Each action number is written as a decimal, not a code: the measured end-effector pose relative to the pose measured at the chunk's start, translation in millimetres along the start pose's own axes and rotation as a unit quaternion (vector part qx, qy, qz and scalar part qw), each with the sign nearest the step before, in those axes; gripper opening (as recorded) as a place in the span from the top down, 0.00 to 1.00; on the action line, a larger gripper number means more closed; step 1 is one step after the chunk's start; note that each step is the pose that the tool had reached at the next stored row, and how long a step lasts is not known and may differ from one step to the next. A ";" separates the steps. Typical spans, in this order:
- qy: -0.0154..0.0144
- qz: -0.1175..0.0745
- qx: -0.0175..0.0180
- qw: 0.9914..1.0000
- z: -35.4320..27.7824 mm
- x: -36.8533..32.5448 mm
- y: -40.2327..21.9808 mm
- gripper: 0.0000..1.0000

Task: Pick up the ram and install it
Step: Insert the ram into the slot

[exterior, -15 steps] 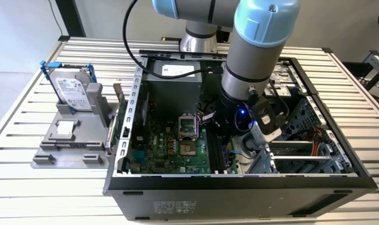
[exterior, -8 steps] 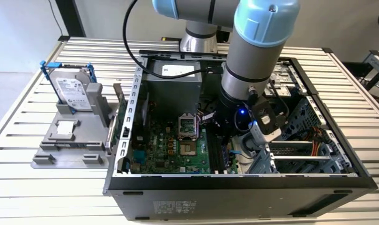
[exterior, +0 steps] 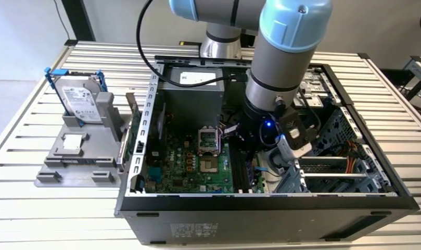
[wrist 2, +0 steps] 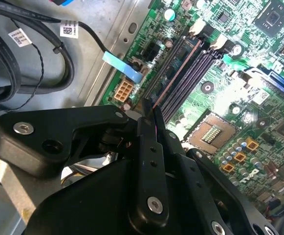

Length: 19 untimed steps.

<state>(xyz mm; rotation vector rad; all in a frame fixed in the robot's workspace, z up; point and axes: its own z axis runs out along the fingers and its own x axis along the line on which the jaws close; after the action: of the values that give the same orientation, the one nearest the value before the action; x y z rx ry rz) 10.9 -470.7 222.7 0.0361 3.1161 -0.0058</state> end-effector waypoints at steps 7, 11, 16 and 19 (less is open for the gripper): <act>0.000 0.002 0.000 1.000 2.1 0.6 0.1 1.00; 0.000 0.002 0.000 1.000 6.3 0.7 0.0 1.00; 0.001 0.002 0.000 1.000 7.7 0.8 0.0 1.00; 0.003 0.002 0.000 1.000 7.7 0.8 0.0 1.00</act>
<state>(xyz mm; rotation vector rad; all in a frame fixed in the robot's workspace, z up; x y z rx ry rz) 10.3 -470.7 215.0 0.0440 3.1211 -0.0060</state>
